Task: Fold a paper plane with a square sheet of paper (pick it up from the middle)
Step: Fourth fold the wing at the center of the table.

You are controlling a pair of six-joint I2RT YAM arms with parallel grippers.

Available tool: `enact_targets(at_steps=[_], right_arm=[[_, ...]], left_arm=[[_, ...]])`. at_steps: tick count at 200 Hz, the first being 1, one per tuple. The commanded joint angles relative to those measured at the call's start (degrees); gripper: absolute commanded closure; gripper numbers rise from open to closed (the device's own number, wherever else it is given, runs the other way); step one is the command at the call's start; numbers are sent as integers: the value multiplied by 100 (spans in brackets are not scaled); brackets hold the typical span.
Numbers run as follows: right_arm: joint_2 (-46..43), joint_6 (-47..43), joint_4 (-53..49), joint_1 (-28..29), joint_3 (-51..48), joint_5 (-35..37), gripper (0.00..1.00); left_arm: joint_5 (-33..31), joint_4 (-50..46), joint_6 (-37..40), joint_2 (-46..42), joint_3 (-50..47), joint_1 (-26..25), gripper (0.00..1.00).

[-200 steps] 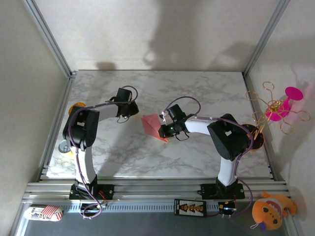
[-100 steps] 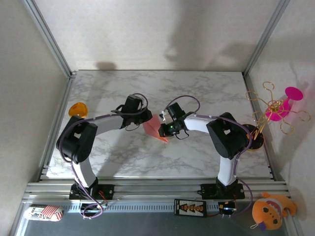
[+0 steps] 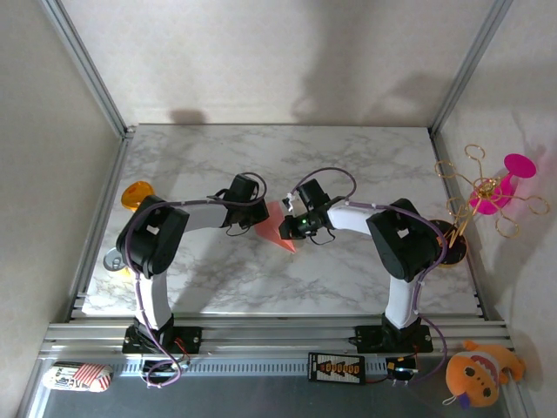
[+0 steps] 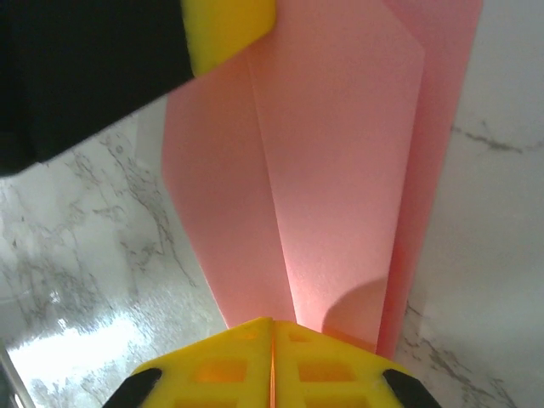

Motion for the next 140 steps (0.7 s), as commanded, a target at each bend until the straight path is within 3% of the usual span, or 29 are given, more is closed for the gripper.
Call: enact_targets(at_steps=[1,64,140], right_arm=[[132,176,-12,-22,375,-15,90],[397,215,-341,26,460,216,90],[58,173,-472,97,-272,6,90]], left_arm=[[-384,-480,16,161,82,-69,96],[-738,-828,-84,278,212,-148,97],[-1131,-1099,-337,406,207,-183,98]])
